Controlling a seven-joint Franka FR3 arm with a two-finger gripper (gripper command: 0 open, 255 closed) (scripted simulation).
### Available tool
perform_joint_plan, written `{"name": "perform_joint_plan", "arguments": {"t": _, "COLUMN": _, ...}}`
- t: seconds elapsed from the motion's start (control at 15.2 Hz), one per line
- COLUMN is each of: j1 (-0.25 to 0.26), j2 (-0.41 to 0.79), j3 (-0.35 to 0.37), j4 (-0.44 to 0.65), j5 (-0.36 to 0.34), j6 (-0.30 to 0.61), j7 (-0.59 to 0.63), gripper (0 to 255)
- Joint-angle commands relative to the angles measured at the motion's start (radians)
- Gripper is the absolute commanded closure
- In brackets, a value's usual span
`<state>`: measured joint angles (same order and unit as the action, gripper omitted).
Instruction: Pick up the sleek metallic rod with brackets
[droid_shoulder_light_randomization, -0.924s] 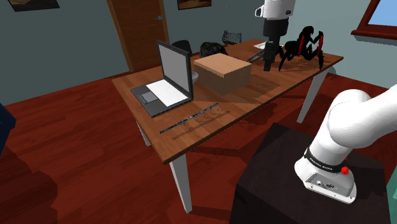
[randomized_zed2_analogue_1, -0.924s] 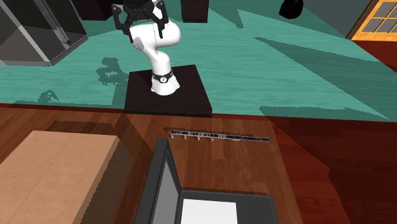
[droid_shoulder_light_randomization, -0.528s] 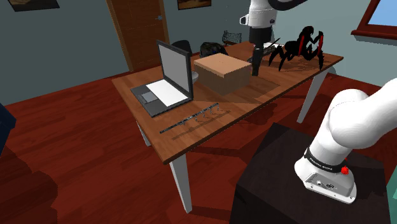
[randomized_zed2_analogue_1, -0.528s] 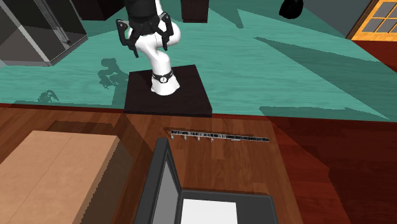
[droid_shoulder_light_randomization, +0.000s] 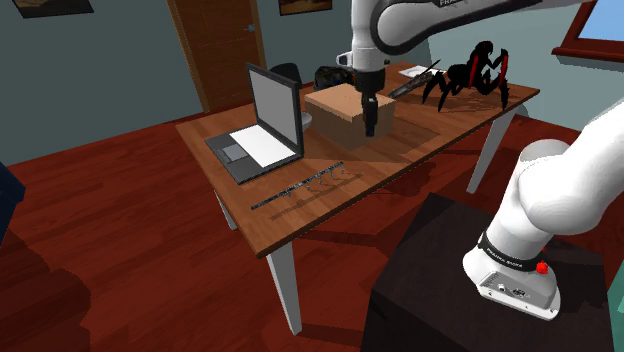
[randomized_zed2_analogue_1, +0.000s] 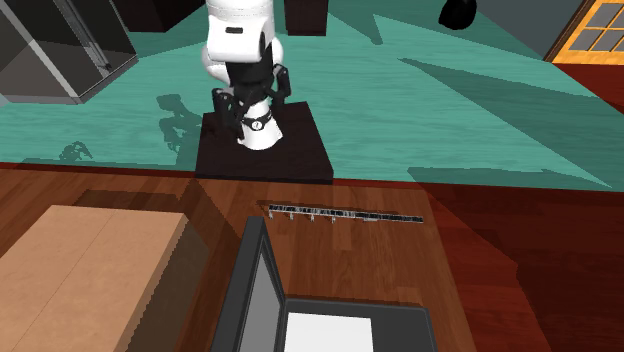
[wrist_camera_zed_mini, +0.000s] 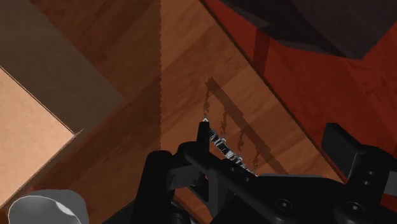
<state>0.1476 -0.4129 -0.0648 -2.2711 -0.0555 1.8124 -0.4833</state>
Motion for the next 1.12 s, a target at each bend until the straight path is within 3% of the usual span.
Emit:
{"name": "perform_joint_plan", "arguments": {"t": 0.0, "j1": 0.023, "j2": 0.076, "j3": 0.003, "j4": 0.024, "j5": 0.002, "j6": 0.056, "j7": -0.052, "gripper": 0}}
{"name": "perform_joint_plan", "arguments": {"t": 1.06, "j1": 0.15, "j2": 0.554, "j3": 0.093, "j4": 0.265, "j5": -0.01, "j6": 0.318, "j7": -0.415, "gripper": 0}}
